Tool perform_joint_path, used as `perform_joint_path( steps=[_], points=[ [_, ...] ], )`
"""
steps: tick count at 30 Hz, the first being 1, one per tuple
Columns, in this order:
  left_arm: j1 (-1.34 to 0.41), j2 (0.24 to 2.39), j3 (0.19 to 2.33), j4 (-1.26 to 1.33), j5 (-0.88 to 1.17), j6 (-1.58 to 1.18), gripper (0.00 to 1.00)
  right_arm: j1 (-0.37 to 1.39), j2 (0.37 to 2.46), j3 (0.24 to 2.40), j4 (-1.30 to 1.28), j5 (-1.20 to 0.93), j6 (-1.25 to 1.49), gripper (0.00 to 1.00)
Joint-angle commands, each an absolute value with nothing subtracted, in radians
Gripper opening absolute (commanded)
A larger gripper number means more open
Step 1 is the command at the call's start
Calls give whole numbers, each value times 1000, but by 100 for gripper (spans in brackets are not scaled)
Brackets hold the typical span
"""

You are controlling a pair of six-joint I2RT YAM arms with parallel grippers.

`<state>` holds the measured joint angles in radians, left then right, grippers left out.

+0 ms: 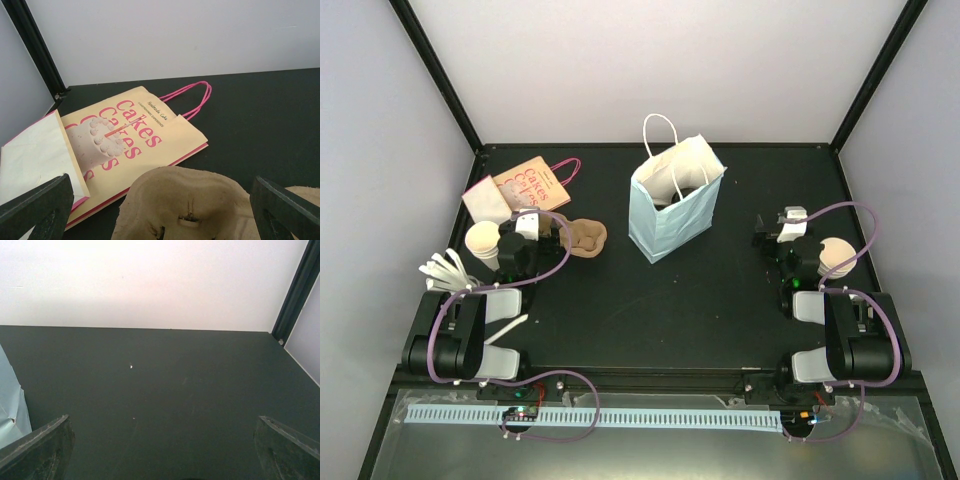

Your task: Pack the takeout coffee

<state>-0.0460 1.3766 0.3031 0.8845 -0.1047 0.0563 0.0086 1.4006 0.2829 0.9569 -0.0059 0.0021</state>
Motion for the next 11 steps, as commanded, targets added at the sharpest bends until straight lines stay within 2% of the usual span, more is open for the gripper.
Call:
perform_joint_path(
  steps=[1,11],
  points=[
    [-40,1380,306,935,-85,52,99,1,1401,293,994,14,8,100],
    [-41,1379,305,934,-83,51,99,1,1403,297,991,12,8,100]
  ],
)
